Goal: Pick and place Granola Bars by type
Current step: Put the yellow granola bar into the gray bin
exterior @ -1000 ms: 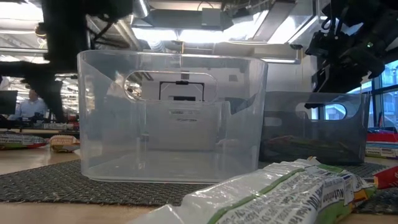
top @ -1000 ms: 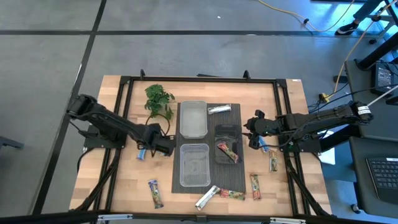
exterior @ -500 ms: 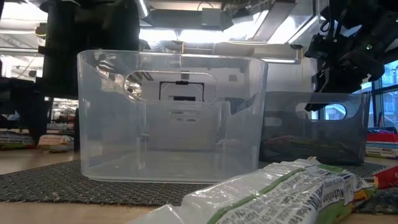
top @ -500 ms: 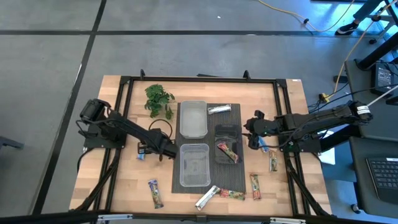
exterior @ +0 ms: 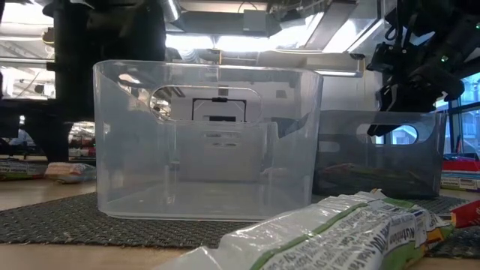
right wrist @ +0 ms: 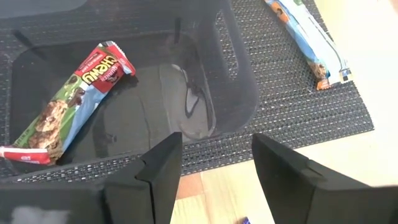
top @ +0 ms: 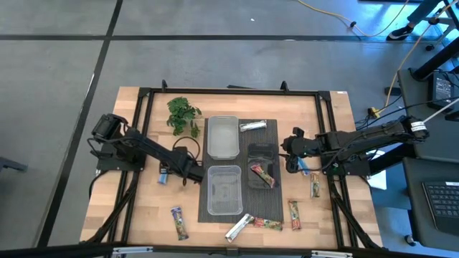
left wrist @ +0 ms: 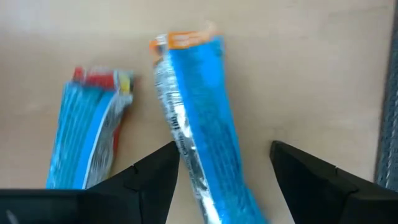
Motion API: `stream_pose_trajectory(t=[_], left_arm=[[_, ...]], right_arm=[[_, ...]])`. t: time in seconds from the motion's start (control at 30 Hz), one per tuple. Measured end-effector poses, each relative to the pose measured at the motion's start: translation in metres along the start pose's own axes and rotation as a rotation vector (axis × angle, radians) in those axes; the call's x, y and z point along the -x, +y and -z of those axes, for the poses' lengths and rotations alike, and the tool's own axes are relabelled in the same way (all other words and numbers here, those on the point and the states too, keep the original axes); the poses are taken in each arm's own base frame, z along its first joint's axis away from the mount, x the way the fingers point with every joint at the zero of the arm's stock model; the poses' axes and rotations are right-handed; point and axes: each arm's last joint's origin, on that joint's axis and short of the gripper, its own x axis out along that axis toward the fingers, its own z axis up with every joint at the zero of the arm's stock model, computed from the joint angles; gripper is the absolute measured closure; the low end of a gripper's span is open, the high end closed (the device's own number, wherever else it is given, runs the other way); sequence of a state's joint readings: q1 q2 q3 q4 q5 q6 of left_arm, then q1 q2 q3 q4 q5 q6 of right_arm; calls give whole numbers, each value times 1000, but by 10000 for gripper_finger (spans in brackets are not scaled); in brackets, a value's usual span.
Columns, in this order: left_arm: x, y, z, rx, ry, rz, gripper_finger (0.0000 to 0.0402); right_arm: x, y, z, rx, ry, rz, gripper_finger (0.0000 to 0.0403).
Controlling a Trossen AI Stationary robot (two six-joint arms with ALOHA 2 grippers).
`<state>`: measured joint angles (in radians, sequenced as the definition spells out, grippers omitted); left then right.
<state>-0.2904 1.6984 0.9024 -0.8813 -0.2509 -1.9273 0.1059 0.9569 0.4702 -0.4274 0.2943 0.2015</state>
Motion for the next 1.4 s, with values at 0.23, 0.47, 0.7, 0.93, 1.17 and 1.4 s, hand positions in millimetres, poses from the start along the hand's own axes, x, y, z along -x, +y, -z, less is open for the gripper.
stream_pose_trajectory(t=[0.23, 0.47, 0.7, 0.93, 1.17, 1.4], left_arm=[[0, 0, 0, -12, -20, 5, 155], [-1, 0, 0, -45, -17, -3, 157], [-1, 0, 0, -32, -14, -3, 190], [-1, 0, 0, -68, -17, -7, 237], [0, 0, 0, -86, -17, -6, 269], [0, 0, 0, -91, -19, -4, 299]], right_arm=[[0, 0, 0, 1, 0, 0, 205], [0, 0, 0, 1, 0, 0, 205], [0, 0, 0, 1, 0, 0, 205], [0, 0, 0, 5, 0, 0, 205], [0, 0, 0, 5, 0, 0, 205], [0, 0, 0, 5, 1, 0, 205]])
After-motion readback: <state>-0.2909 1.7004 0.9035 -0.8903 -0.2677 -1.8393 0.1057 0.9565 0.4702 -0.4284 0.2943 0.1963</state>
